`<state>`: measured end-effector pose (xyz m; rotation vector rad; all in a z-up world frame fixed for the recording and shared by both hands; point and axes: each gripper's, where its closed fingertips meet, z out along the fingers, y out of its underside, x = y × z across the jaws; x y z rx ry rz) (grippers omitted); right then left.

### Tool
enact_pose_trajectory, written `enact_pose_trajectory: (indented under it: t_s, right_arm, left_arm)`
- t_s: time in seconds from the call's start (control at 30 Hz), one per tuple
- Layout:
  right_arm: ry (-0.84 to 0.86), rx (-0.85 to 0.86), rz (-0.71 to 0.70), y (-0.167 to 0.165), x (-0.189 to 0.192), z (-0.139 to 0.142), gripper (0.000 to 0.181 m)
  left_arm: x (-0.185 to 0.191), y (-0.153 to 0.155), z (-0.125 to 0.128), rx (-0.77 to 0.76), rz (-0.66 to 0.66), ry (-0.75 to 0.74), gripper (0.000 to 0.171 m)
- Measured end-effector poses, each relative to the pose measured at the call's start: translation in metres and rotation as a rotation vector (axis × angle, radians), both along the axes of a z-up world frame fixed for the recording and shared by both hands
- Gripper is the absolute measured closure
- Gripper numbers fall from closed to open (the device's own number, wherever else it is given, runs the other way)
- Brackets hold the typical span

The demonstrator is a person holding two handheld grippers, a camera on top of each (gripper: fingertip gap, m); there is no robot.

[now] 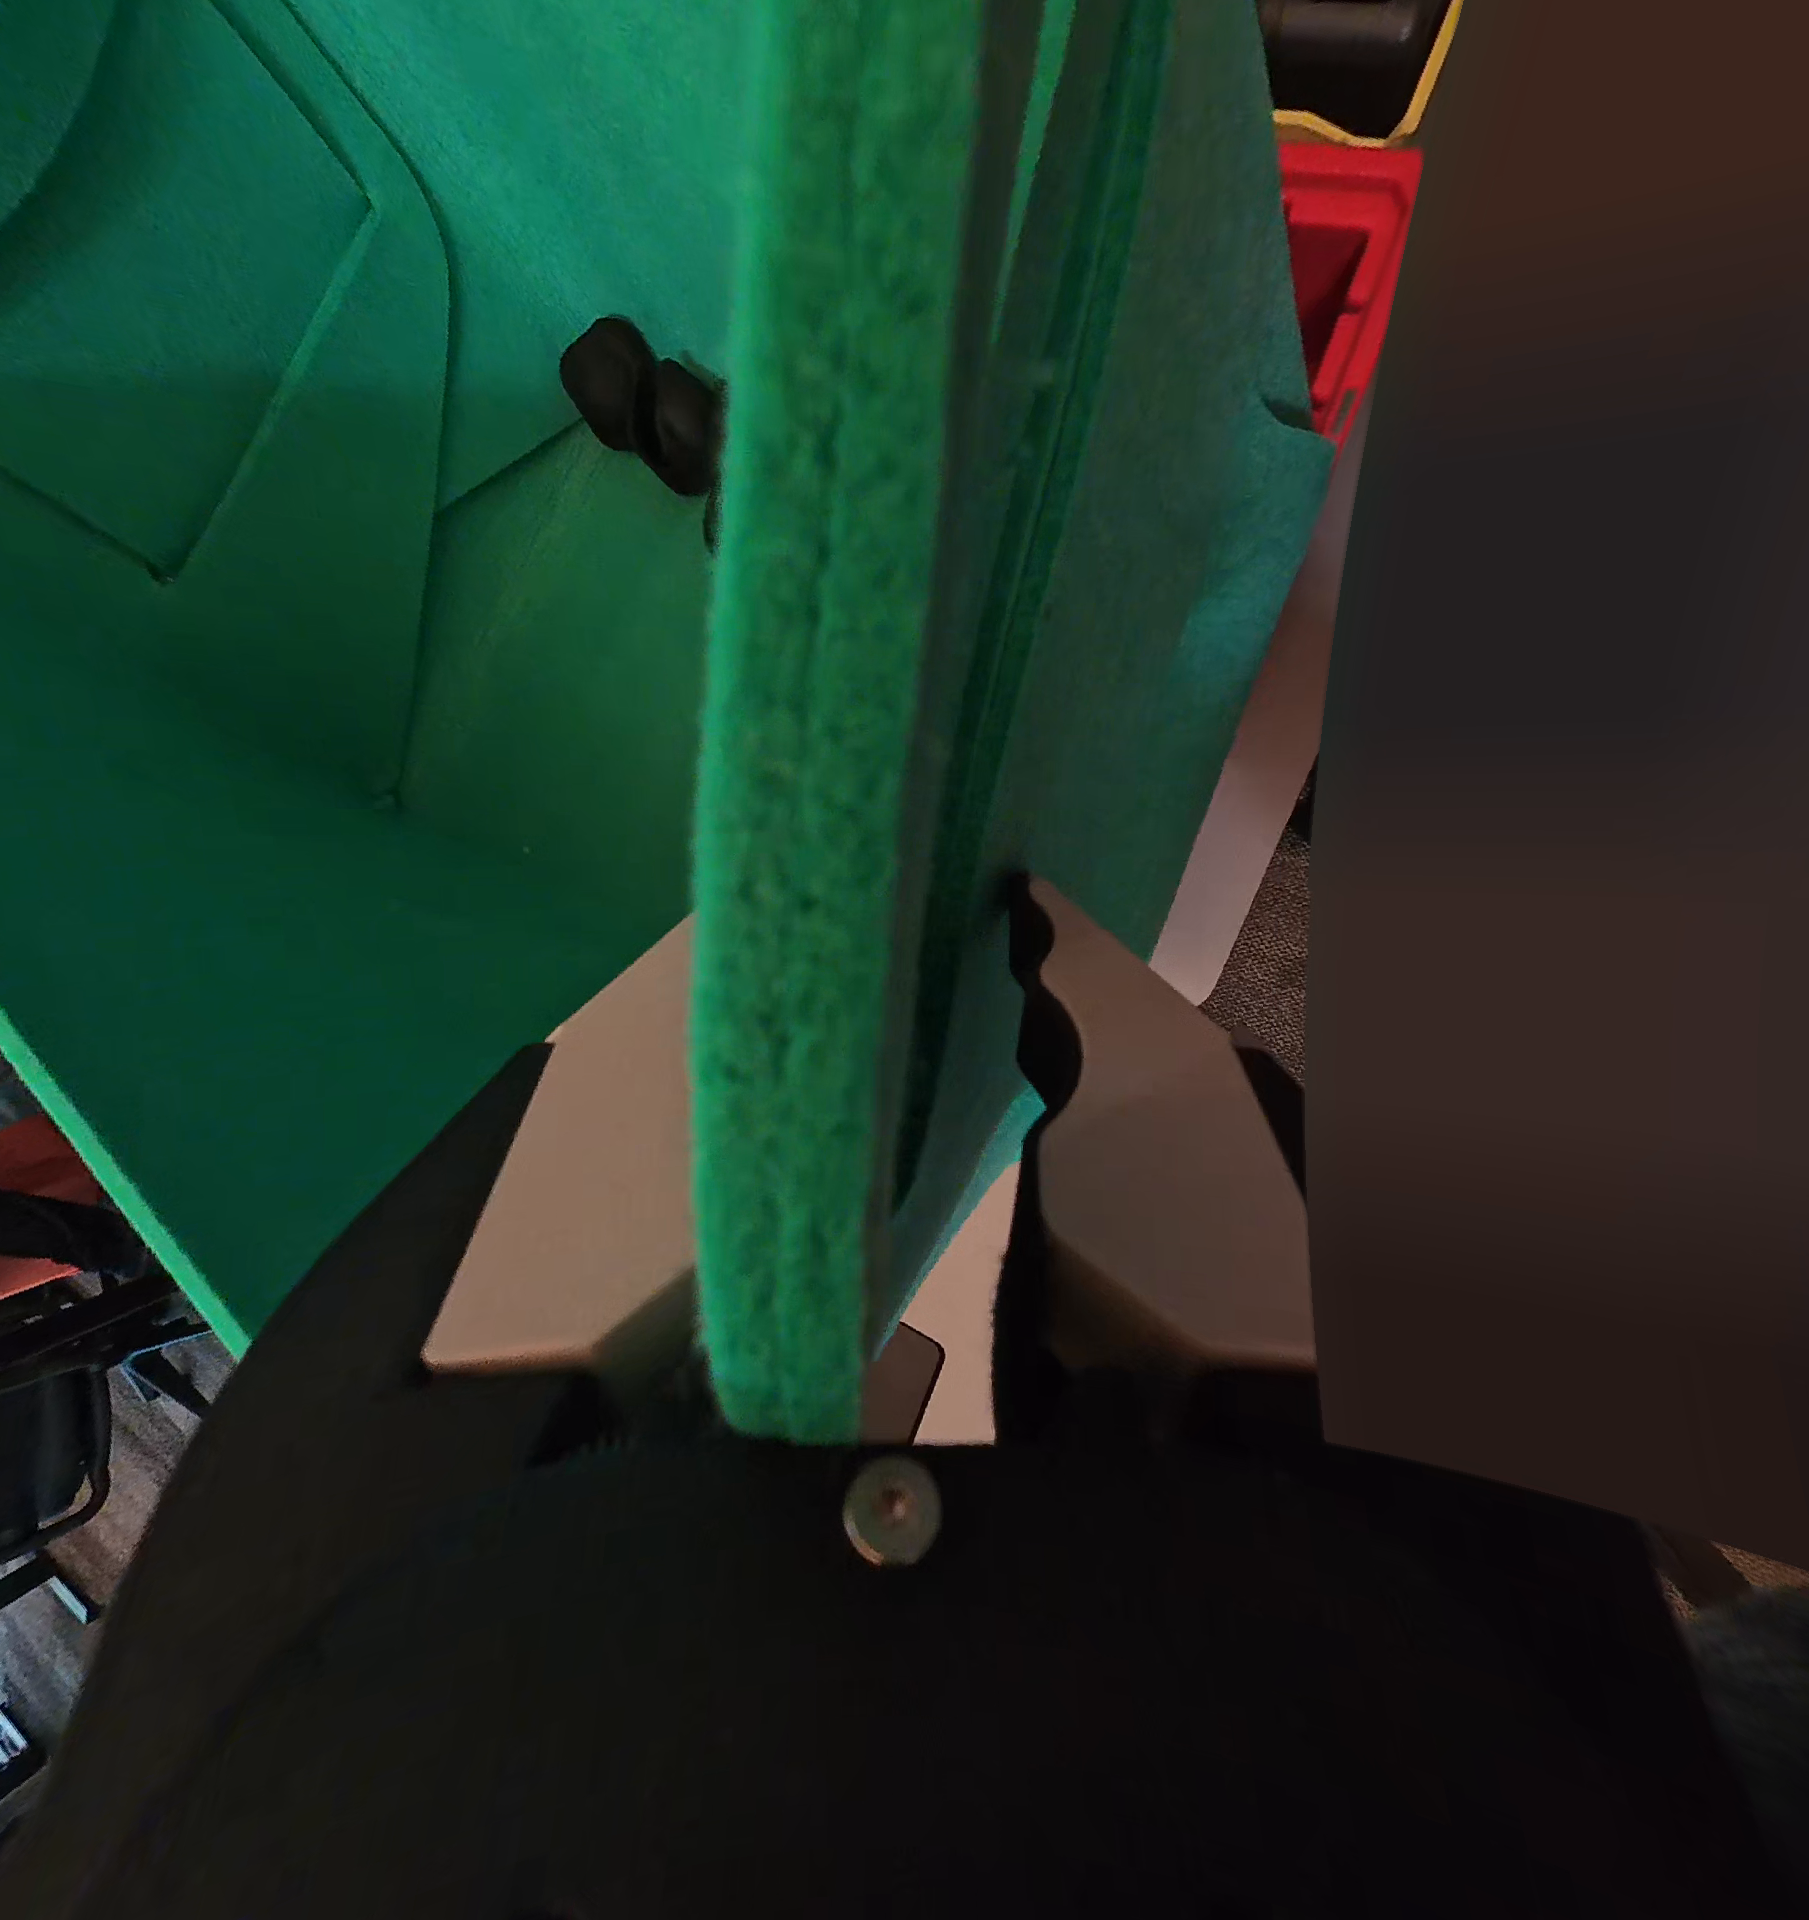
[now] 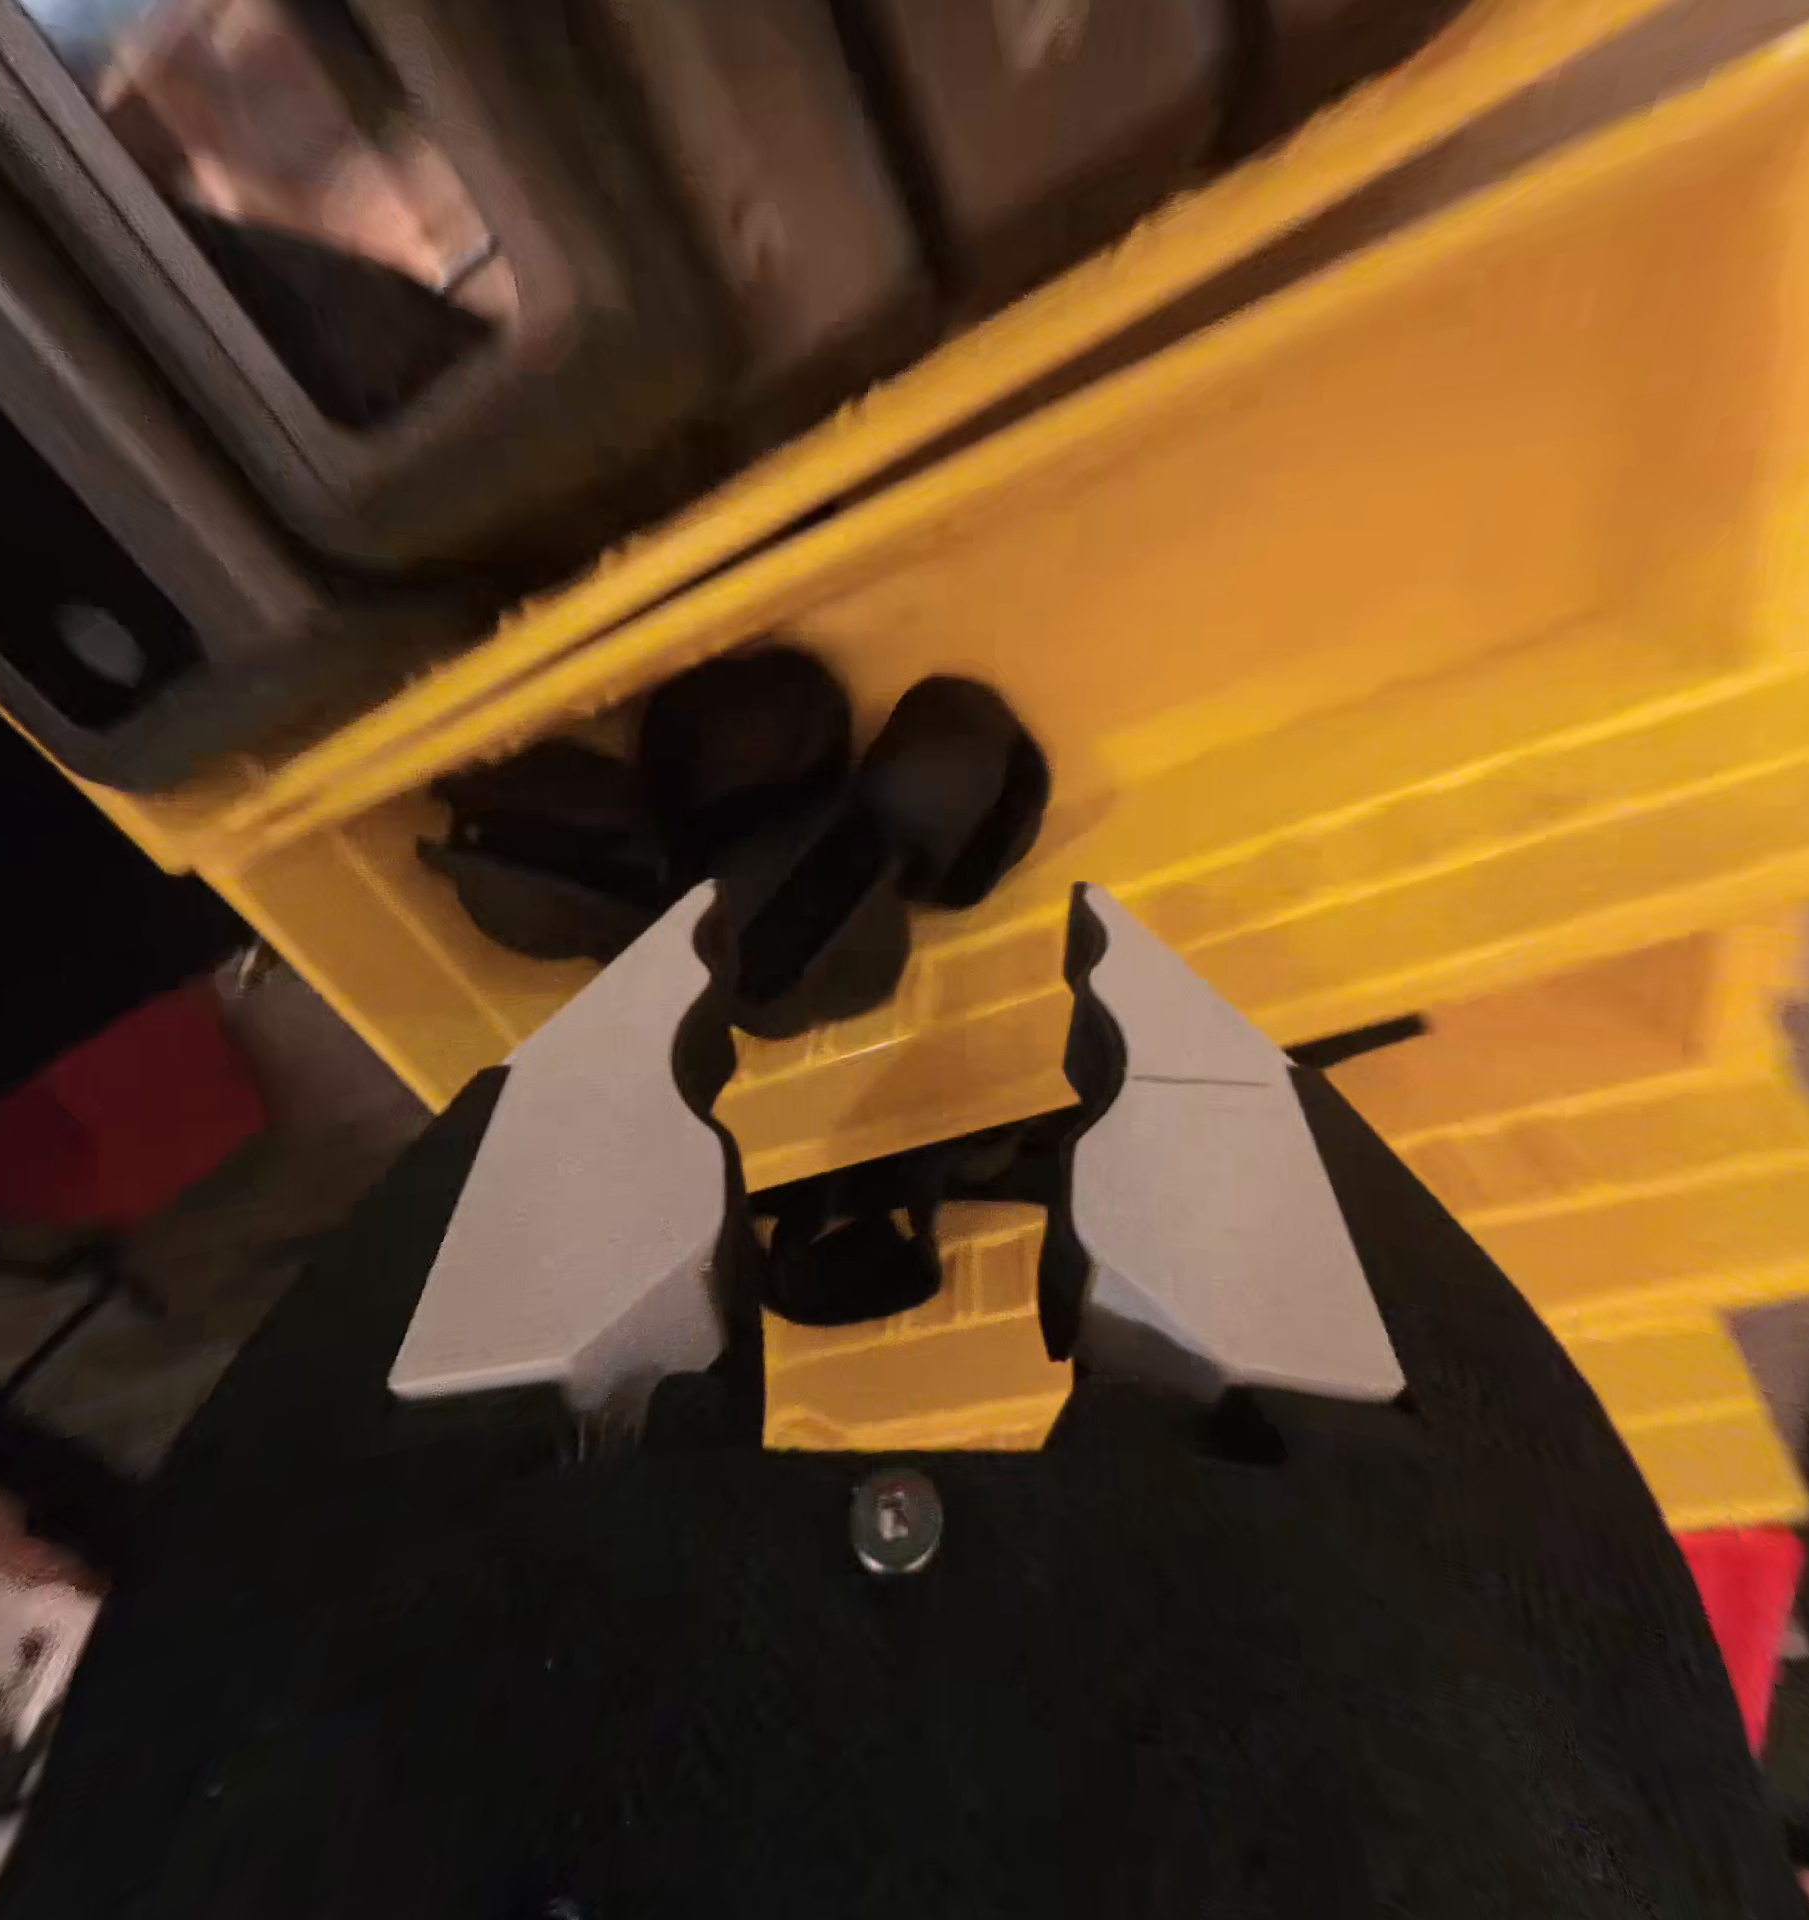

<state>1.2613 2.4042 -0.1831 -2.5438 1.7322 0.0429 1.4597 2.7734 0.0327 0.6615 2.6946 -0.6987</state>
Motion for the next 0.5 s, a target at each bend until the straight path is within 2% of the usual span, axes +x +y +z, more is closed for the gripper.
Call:
enact_pose_trajectory:
  t_s: [0.07, 0.13, 0.5]
  right_arm:
    - [0.113, 0.057, 0.017, 0.009, -0.025, -0.02, 0.132]
    - [0.165, 0.079, 0.008, 0.015, -0.037, -0.027, 0.132]
    - [0.293, -0.163, 0.125, 0.006, -0.047, -0.039, 0.126]
  left_arm:
    - [0.0, -0.001, -0.001, -0.001, -0.001, 0.001, 0.129]
    - [0.0, -0.001, -0.002, -0.002, 0.001, 0.002, 0.129]
    - [0.001, 0.002, 0.0, -0.008, 0.003, -0.003, 0.128]
